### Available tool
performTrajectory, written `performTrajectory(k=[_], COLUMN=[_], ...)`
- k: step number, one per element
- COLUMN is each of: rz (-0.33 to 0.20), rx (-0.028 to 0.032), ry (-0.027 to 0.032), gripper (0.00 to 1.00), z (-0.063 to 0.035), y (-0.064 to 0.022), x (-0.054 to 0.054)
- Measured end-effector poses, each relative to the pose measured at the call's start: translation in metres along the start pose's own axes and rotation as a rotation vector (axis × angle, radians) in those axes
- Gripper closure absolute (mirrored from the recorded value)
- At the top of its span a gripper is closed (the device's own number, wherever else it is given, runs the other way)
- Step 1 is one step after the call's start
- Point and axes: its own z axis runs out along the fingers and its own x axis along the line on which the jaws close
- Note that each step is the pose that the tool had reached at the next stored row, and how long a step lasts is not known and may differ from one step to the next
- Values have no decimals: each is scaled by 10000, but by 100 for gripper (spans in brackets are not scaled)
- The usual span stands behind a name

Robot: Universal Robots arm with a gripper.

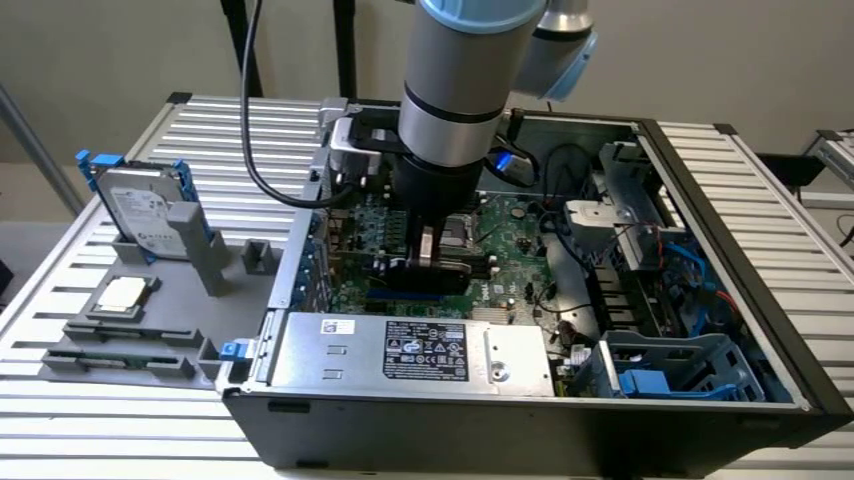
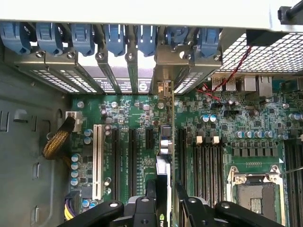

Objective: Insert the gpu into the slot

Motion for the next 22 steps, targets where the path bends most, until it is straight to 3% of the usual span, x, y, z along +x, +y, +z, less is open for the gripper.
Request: performTrajectory(k=[10,22], rz=[-230,-269], rx=[-17,-35], ry=[58,70], gripper=[74,74], z=[29,55], y=[-1,-3], x=[-20,-25])
